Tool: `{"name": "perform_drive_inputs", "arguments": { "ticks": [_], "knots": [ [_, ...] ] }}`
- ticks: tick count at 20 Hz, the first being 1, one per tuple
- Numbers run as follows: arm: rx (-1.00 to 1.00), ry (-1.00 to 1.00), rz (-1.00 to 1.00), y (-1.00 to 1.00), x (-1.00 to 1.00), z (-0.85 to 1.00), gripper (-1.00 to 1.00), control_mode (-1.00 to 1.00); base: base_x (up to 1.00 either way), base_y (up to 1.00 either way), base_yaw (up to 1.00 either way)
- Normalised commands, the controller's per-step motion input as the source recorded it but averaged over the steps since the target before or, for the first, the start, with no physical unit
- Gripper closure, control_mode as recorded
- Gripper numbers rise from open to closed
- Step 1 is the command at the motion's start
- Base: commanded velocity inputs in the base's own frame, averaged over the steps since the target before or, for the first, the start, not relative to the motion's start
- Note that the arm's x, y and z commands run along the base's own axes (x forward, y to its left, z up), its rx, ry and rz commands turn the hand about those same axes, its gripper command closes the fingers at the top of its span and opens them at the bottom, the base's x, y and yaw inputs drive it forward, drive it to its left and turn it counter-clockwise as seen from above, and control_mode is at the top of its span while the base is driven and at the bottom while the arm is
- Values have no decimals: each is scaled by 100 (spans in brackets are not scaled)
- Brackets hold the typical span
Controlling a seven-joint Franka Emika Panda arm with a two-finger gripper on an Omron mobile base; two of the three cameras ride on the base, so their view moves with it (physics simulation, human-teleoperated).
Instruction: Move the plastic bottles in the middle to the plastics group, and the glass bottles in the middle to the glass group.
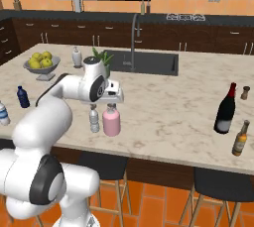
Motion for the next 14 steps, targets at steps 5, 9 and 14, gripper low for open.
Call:
{"name": "perform_drive_inputs", "arguments": {
  "ticks": [5,9,14],
  "knots": [
    [-1,1,0,-4,43,-28,-100,-100,0,0,0],
    [0,2,0,-7,16,-23,-100,-100,0,0,0],
    [0,1,0,0,25,-21,-100,-100,0,0,0]
  ]
}}
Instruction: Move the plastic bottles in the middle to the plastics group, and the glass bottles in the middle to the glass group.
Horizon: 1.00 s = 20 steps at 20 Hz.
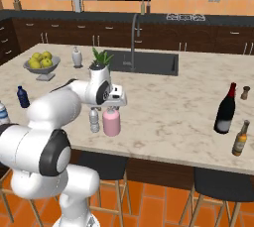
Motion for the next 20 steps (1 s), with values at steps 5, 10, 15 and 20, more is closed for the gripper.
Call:
{"name": "perform_drive_inputs", "arguments": {
  "ticks": [5,10,15,20],
  "knots": [
    [0,0,0,0,15,-19,-100,-100,0,0,0],
    [0,0,0,0,20,-8,-100,-100,0,0,0],
    [0,0,0,0,17,-5,-100,-100,0,0,0],
    [-1,0,0,1,0,-20,-100,-100,0,0,0]
  ]
}}
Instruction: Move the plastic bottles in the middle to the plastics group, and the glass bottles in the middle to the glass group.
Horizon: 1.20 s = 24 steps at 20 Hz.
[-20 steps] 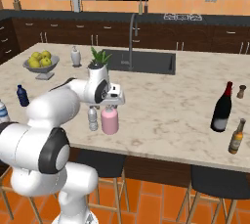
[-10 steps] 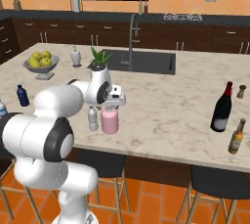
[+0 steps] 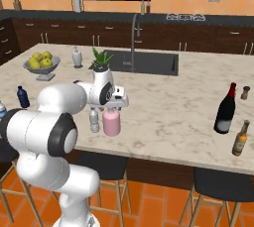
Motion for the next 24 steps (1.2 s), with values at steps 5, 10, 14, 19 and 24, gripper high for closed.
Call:
{"name": "perform_drive_inputs", "arguments": {
  "ticks": [5,10,14,19,24],
  "knots": [
    [0,0,0,0,0,-6,100,-100,0,0,0],
    [0,0,0,0,0,0,100,-100,0,0,0],
    [0,0,0,-15,-5,10,100,-100,0,0,0],
    [0,5,-3,-46,-9,63,100,-100,0,0,0],
    [-3,12,-8,-84,-3,23,100,-100,0,0,0]
  ]
}}
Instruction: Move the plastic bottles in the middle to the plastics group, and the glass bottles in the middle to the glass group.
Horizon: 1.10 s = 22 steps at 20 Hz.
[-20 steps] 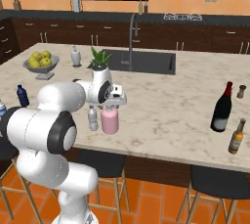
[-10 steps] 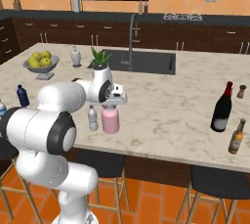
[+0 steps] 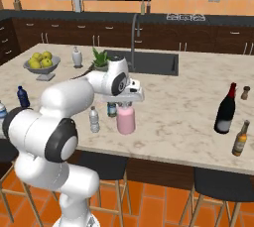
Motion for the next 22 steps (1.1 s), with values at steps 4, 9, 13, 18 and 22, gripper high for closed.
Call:
{"name": "perform_drive_inputs", "arguments": {
  "ticks": [4,9,13,18,22],
  "knots": [
    [0,11,-12,-100,0,0,100,-100,0,0,0],
    [0,7,-15,-100,0,0,100,-100,0,0,0],
    [0,3,-10,-100,3,3,100,-100,0,0,0],
    [0,4,-7,-100,0,0,100,-100,0,0,0],
    [0,0,-3,-94,6,0,100,-100,0,0,0]
  ]
}}
